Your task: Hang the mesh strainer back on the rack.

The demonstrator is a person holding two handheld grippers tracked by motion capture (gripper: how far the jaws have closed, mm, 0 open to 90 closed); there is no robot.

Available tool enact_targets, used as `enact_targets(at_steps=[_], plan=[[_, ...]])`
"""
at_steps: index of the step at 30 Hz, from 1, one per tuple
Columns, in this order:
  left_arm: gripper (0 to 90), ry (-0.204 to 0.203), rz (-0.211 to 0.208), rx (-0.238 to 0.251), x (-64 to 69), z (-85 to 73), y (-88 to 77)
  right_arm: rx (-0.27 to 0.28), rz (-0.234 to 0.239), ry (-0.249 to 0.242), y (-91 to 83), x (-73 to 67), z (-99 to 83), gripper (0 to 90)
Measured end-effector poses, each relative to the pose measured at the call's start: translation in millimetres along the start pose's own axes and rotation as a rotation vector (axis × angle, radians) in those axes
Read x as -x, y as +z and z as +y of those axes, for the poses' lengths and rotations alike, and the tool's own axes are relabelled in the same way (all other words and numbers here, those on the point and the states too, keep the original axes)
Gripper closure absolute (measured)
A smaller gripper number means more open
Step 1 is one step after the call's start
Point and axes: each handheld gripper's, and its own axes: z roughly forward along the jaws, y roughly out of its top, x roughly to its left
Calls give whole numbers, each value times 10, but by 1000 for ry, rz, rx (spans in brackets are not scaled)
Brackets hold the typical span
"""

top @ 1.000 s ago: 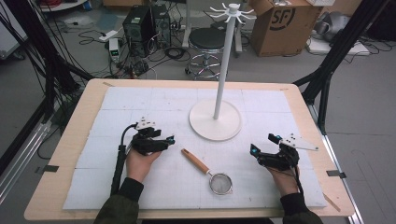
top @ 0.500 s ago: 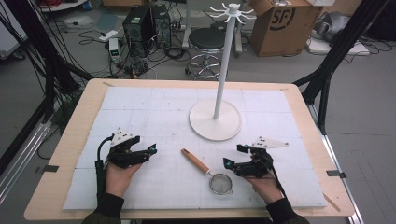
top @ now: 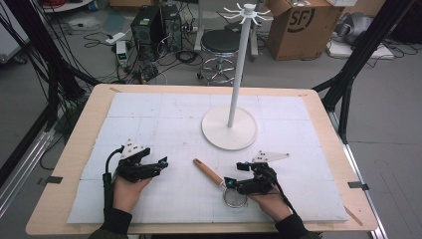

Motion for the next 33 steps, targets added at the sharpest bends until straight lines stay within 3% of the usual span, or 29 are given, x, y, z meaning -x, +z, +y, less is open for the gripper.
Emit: enact_targets(at_steps=[7, 10, 16, 24, 28, 33], plan=[[249, 2, -2, 11, 6, 6, -5, -146, -18, -31, 262, -129, 25, 169], [249, 6, 0, 10, 14, 8, -4, -187, -33, -13, 344, -166, 88, 174], [248, 8, -5, 17, 16, 10, -4, -223, -42, 12, 421, -161, 76, 191], [249, 12, -3, 17, 24, 16, 2, -253, -33, 2, 487, -213, 96, 255], [249, 12, -2, 16, 25, 17, 1, -295, -75, -35, 523, -266, 137, 287], [249, 9, -6, 17, 30, 19, 2, -367, -163, -107, 564, -356, 189, 378]])
